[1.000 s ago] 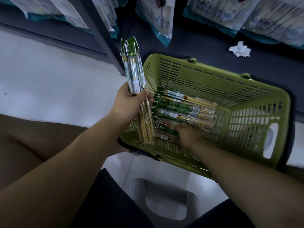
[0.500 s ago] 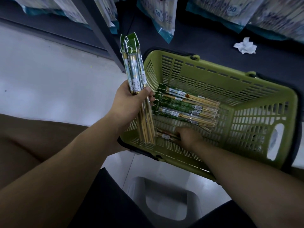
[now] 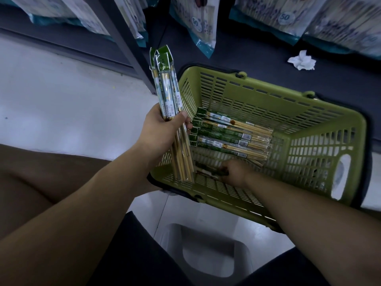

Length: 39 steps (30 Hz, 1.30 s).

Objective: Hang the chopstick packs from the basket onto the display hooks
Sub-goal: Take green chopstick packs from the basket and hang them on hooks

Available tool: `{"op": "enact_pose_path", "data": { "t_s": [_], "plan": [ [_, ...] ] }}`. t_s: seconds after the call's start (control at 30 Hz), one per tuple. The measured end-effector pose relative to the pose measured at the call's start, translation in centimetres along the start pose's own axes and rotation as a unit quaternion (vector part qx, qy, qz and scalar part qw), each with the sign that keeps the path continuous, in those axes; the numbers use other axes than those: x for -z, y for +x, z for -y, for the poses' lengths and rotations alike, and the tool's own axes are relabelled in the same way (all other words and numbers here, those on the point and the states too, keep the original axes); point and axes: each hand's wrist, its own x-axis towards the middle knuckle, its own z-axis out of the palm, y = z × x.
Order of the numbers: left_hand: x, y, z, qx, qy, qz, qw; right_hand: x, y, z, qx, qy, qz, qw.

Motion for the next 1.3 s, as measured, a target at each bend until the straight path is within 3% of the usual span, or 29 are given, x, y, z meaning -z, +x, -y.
{"op": "enact_pose_path", "data": {
  "t_s": [0.5, 0.83, 1.1, 1.3],
  "plan": [
    [0.0, 0.0, 0.3, -0.004, -0.004, 0.0, 1.0, 0.1, 1.0, 0.5, -0.003, -0.053, 0.106, 0.993],
    [0.1, 0.1, 0.5, -0.007, -0.01, 0.001, 1.0, 0.8, 0.8, 0.3, 0.007, -0.036, 0.13, 0.991],
    [0.2, 0.1, 0.4, -0.01, -0.021, 0.007, 1.0, 2.5, 0.3, 1.4, 0.011, -0.094, 0.162, 0.982],
    [0.0, -0.2, 0.0, -0.006, -0.047, 0.001, 0.999, 5.7, -1.3, 2.0, -0.004, 0.008, 0.028, 1.0]
  ]
}}
